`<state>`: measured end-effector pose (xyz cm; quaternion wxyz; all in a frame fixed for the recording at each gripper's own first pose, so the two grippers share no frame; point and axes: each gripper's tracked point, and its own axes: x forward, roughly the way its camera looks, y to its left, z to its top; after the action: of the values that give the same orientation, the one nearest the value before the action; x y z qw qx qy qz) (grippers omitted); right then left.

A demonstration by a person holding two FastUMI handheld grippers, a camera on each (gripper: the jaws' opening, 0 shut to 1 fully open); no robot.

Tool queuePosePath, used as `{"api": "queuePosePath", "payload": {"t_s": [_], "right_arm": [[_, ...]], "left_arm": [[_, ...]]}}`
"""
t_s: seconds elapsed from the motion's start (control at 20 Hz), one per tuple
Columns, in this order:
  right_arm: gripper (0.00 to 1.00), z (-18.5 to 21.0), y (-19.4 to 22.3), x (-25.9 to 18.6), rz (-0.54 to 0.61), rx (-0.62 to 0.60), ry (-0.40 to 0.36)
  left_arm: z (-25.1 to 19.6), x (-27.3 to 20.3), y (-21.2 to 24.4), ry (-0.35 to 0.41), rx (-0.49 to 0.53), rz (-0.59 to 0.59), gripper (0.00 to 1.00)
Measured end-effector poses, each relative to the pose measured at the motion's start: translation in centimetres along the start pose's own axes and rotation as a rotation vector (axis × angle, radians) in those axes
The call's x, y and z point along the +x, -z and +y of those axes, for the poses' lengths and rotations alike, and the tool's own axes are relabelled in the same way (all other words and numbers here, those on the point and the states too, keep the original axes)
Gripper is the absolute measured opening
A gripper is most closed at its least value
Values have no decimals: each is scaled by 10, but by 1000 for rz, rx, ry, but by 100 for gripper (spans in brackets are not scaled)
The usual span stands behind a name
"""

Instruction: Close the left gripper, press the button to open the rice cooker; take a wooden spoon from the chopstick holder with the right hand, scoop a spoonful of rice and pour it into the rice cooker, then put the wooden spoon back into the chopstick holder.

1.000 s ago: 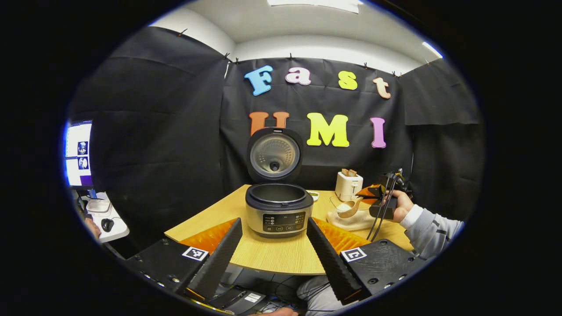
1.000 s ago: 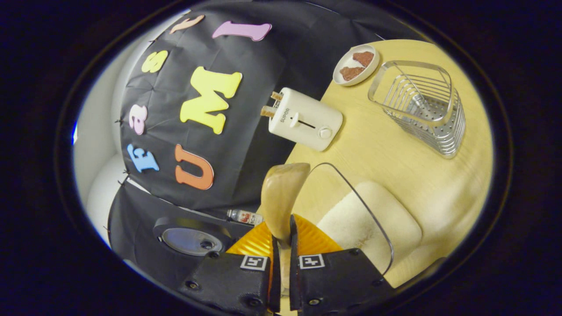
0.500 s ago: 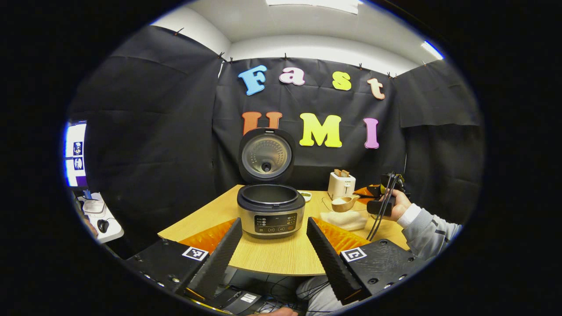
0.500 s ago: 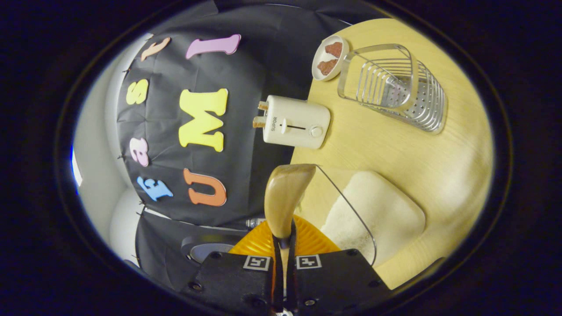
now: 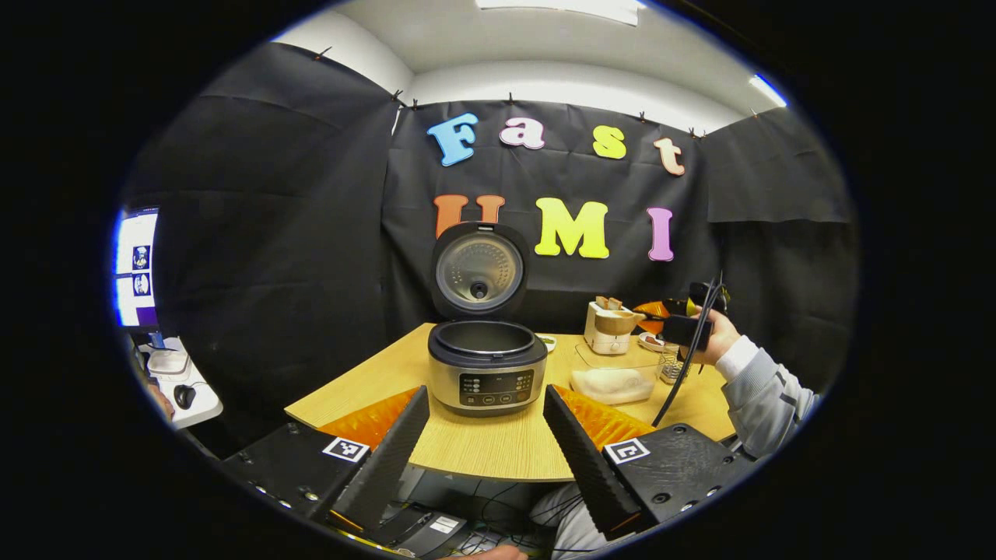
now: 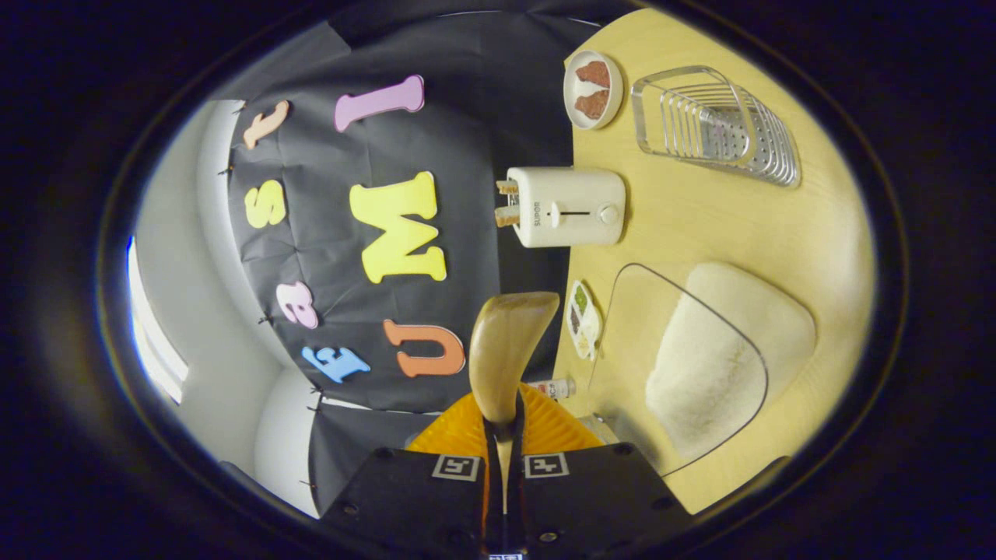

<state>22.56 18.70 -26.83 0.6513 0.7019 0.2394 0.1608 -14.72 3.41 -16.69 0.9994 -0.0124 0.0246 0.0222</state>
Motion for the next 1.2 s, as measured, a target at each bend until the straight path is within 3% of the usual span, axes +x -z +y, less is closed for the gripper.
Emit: {"api": "queuePosePath", "payload": {"t_s": [0.25,0.55,0.7,0.9,1.2], "right_arm": [[7,15,31,27,17,49,-12],[7,36,115,70,82,-58,10],[7,46,165,90,114,-259,31],[7,54,215,111,113,-629,44],[7,54,250,127,42,-1116,42]], "left_arm": [[2,-4,0,7,1,-6,95],[12,-13,-7,8,-10,-31,94],[21,-18,-10,4,-26,-44,94],[32,-22,-6,-8,-41,-46,94],[45,-31,-3,-35,-45,-49,95]]}}
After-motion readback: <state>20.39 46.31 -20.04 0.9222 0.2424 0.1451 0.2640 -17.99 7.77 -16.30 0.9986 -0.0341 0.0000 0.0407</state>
